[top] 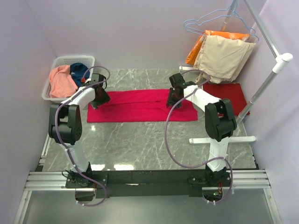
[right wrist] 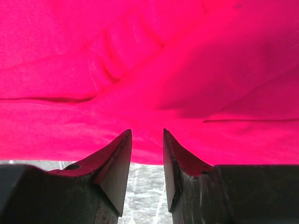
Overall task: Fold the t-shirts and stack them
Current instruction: Fold the tshirt
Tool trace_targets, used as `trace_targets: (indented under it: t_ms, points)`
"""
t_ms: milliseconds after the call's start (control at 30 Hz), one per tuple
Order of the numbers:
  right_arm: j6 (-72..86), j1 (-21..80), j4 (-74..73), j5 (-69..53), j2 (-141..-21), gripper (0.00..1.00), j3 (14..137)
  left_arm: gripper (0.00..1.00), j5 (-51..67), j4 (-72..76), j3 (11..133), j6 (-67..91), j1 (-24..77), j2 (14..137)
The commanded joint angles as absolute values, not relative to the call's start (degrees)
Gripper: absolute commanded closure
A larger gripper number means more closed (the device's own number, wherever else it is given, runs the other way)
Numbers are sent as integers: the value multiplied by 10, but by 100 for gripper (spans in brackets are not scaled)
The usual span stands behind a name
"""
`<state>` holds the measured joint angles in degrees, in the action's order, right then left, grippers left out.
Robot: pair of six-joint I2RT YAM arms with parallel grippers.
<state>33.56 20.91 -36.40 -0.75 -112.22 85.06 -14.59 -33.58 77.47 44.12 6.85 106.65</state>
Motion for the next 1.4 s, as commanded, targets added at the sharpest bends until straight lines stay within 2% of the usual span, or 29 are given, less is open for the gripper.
trace_targets:
  t_ms: [0,300,1167,1200,1333,1367]
  points:
    - [347,210,-367,-1,-1138,60,877,36,-141,-326,770,427,71,1027]
    - [361,211,-394,38,-1138,59,854,36,-146,-327,766,422,71,1027]
    - [373,220,-417,31,-1175,59,853,36,-156,-333,769,421,71,1035]
    - [372,220,-417,30,-1177,60,855,36,-156,-335,770,420,71,1036]
    - [374,220,-417,33,-1178,78,868,36,-157,-337,773,418,71,1036]
    - [374,221,-423,34,-1177,80,872,36,-157,-337,772,418,71,1035]
